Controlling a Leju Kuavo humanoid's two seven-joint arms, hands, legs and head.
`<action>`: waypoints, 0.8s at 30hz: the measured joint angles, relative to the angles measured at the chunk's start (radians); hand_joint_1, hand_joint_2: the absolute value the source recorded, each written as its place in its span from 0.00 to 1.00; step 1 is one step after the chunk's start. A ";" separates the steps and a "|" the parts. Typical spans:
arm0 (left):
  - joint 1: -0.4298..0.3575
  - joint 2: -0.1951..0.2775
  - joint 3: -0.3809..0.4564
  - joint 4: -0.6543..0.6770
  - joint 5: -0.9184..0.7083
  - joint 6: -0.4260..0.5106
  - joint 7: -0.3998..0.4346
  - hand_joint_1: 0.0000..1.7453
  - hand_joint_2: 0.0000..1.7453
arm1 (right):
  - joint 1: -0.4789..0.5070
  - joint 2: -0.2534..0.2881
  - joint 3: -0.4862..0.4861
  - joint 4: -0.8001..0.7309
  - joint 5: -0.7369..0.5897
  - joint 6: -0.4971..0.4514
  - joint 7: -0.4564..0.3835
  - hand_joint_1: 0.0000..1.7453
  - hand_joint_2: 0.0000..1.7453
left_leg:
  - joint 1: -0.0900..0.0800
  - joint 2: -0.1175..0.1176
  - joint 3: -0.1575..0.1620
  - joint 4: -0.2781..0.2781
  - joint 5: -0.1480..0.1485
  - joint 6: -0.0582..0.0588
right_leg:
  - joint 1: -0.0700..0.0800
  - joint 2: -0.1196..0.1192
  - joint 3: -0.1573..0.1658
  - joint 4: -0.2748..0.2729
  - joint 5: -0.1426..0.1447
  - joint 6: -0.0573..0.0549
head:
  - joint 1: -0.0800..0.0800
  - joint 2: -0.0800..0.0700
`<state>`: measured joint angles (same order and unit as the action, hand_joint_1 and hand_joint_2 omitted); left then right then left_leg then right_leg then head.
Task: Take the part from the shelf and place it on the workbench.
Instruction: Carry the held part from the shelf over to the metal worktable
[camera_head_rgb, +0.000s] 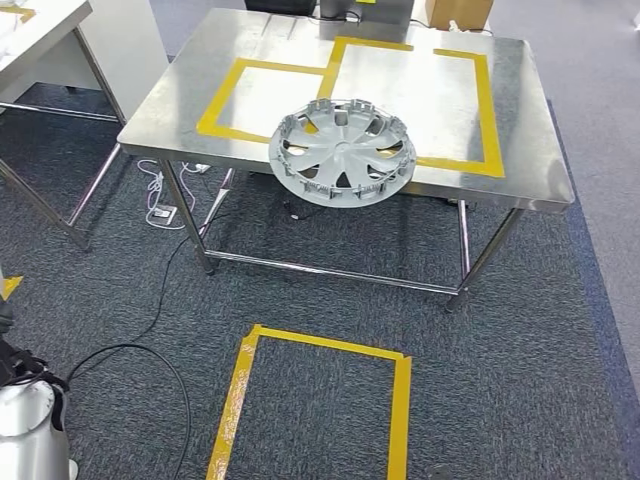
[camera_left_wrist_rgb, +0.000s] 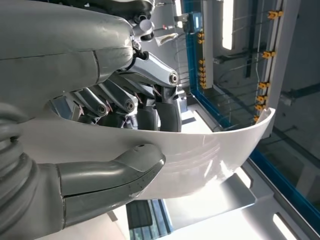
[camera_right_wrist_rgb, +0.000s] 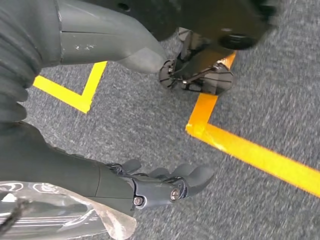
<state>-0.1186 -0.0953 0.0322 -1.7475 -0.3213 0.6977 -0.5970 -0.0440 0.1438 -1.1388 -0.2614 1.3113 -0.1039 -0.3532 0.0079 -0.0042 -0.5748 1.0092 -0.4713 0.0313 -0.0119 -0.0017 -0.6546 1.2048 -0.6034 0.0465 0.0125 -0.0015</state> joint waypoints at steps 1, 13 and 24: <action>0.001 0.000 0.000 0.000 0.000 0.000 0.000 1.00 1.00 | 0.001 0.000 0.000 0.000 0.000 0.000 0.000 0.00 1.00 | -0.002 0.000 0.001 0.000 -0.002 0.002 | 0.000 0.000 -0.036 0.062 -0.017 0.000 | 0.000 0.000; 0.003 0.005 -0.002 -0.002 0.001 0.000 0.000 1.00 1.00 | 0.003 -0.002 0.000 0.001 0.002 0.001 0.002 0.00 1.00 | -0.006 -0.005 0.004 0.058 -0.060 -0.039 | 0.003 0.003 0.083 -0.207 0.121 -0.049 | -0.004 0.000; 0.012 0.019 -0.003 -0.005 0.016 0.000 0.004 1.00 1.00 | 0.006 0.000 0.000 0.002 0.003 0.004 0.003 0.00 1.00 | -0.007 0.001 -0.032 0.022 0.013 -0.026 | 0.005 0.001 0.155 -0.212 0.056 -0.024 | -0.004 0.000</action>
<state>-0.1064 -0.0760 0.0289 -1.7521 -0.3056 0.6976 -0.5926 -0.0382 0.1439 -1.1392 -0.2598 1.3146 -0.1003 -0.3501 0.0010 -0.0033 -0.6072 1.0313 -0.4586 0.0053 -0.0068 -0.0004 -0.4992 0.9929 -0.5474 0.0224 0.0080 -0.0016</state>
